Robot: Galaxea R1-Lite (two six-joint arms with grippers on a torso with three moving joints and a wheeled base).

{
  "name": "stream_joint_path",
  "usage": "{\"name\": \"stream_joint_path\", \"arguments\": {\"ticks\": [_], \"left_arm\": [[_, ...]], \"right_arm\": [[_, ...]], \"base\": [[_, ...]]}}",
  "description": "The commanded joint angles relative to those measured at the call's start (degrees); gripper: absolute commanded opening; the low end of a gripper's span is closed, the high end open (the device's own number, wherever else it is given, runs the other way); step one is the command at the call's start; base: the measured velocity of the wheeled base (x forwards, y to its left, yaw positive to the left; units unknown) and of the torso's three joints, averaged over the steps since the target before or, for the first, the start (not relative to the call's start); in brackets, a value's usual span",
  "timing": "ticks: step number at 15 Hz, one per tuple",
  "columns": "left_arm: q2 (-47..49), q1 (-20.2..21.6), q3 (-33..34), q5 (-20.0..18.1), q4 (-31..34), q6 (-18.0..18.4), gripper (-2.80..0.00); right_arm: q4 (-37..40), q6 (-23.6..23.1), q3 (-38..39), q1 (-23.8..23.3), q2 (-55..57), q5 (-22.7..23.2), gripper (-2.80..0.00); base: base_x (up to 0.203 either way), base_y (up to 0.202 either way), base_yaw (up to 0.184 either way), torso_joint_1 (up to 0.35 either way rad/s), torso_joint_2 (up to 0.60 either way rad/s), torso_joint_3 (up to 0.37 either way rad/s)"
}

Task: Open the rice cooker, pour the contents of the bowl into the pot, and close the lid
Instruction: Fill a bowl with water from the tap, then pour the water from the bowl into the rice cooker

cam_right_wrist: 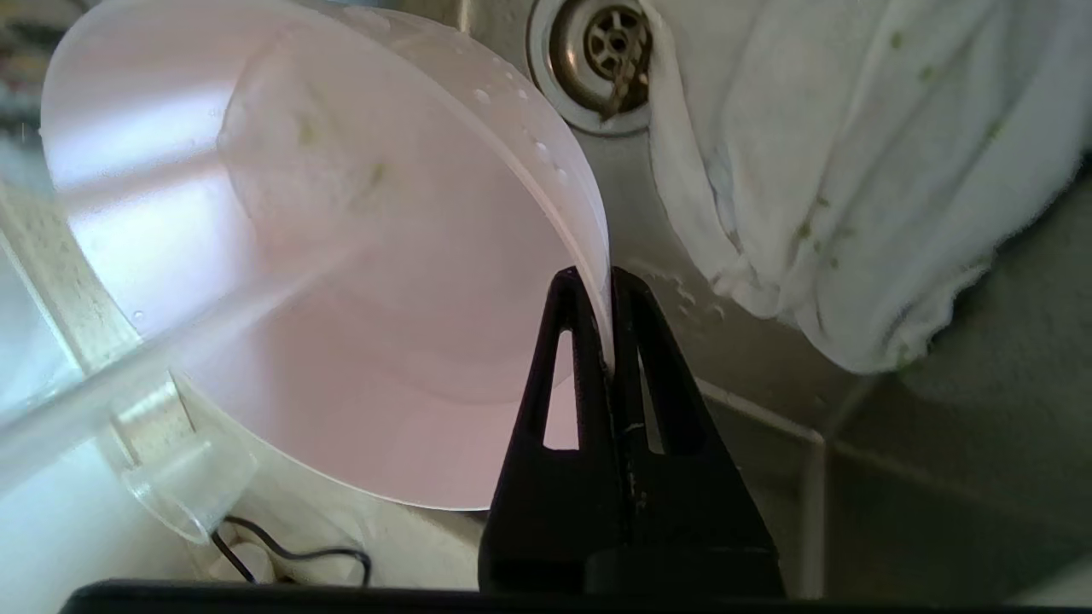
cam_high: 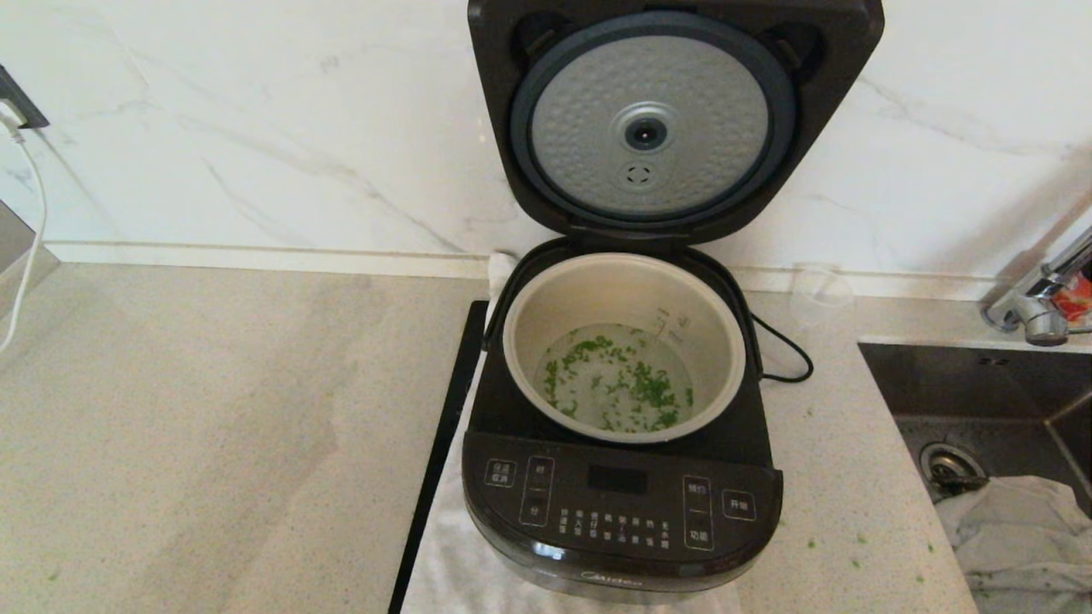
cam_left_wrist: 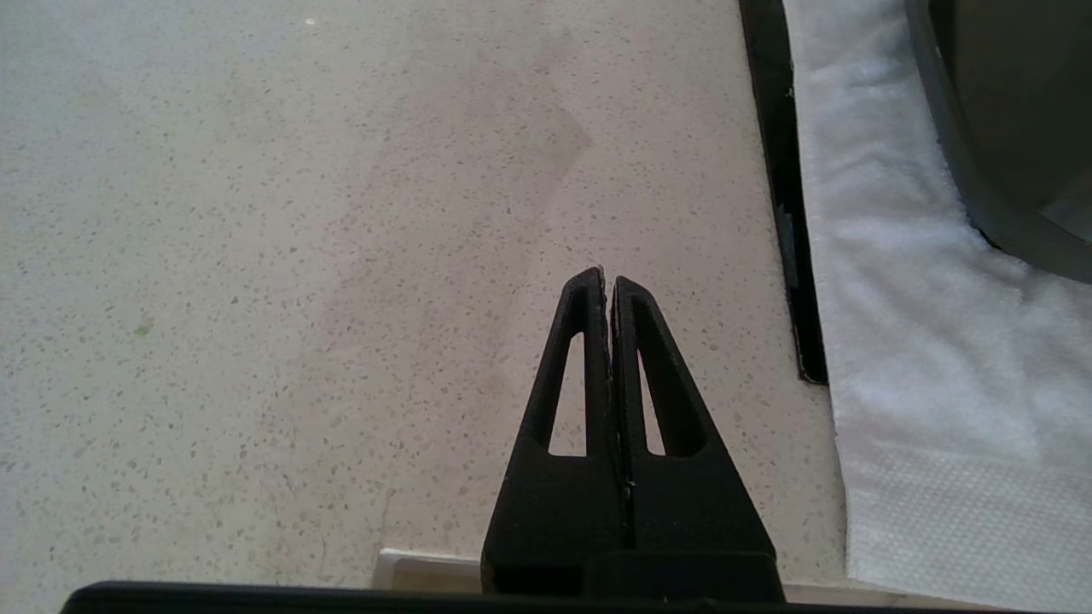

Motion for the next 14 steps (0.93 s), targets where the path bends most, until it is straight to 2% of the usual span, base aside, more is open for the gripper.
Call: {"name": "stream_joint_path", "arguments": {"ticks": [1,4,8,10,14], "left_arm": [[-0.1,0.0,0.0,-0.1,0.0,0.0,-2.80],[-0.1,0.0,0.0,0.0,0.0,0.0,-2.80],[-0.1,0.0,0.0,0.0,0.0,0.0,-2.80],[0.0,0.0,0.0,-0.1,0.0,0.0,-2.80],[0.0,0.0,0.0,0.0,0.0,0.0,-2.80]], "right_arm": [[1.2,-2.9,3.5,1.6,-5.5,-1.9,-2.80],[1.6,-7.9,11.5,6.1,-13.5,-6.8,-2.80],[2.0,-11.9,21.0,15.0,-24.5,-9.4,-2.80],[4.3,-12.4,23.2,20.6,-29.6,-9.8,-2.80],[13.3,-12.5,22.5,33.2,-36.9,-11.3,-2.80]], "base": [[0.000,0.000,0.000,0.000,0.00,0.000],[0.000,0.000,0.000,0.000,0.00,0.000],[0.000,0.000,0.000,0.000,0.00,0.000],[0.000,0.000,0.000,0.000,0.00,0.000],[0.000,0.000,0.000,0.000,0.00,0.000]]}}
